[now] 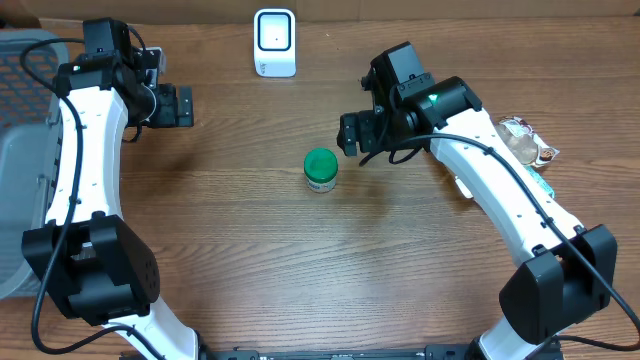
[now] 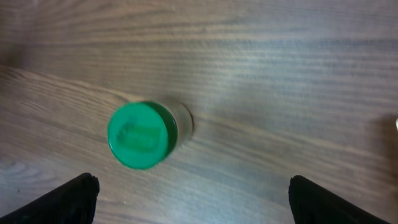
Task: Scan the item barcode
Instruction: 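Move the right gripper over the green-capped jar and lower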
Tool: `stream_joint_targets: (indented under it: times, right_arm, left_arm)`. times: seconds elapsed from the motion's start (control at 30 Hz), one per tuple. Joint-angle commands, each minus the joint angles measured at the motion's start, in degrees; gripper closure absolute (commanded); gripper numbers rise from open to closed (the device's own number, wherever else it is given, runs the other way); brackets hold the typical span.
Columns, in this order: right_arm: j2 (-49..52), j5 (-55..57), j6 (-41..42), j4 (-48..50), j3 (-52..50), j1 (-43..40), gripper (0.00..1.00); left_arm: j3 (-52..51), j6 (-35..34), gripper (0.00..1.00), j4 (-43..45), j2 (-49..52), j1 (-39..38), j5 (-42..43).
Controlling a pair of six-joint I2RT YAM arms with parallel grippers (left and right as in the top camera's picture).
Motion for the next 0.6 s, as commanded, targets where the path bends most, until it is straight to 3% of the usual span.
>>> stream_joint_targets:
  times: [0.0,0.23,0.57]
  right_arm:
    - [-0.2,-0.5,0.0,2.6,0.6,1.6,0.06]
    - [3.2,7.7,-0.6,8.7,0.6,7.0,0.05]
    - [8.5,8.2,-4.9,10.5,0.6,11.5,0.05]
  left_arm:
    - [0.6,1.1,0.00,0.1,-0.5,0.1,-0.5]
    - [0.6,1.1,0.01,0.1,-0.5,0.1,-0.5]
    - [0.6,1.1,0.01,0.1,-0.5,0.1,-0.5]
